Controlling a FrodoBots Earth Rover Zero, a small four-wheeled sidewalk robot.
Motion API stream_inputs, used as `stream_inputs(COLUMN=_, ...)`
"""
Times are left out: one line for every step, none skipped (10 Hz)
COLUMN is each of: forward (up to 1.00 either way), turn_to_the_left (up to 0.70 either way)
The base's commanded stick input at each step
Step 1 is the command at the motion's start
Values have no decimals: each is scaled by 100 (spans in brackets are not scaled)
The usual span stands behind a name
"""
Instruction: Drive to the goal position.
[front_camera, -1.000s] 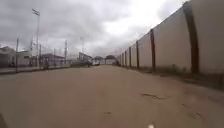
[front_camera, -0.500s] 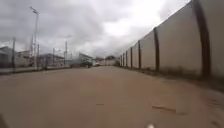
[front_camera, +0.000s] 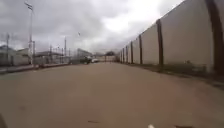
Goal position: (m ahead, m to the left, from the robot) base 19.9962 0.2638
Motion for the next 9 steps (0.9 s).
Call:
stream_inputs(forward=100, turn_to_the_left=0)
stream_inputs(forward=100, turn_to_the_left=0)
stream_inputs(forward=100, turn_to_the_left=0)
stream_inputs(forward=100, turn_to_the_left=0)
stream_inputs(forward=100, turn_to_the_left=0)
stream_inputs(forward=100, turn_to_the_left=0)
stream_inputs(forward=100, turn_to_the_left=0)
stream_inputs(forward=100, turn_to_the_left=0)
stream_inputs(forward=100, turn_to_the_left=0)
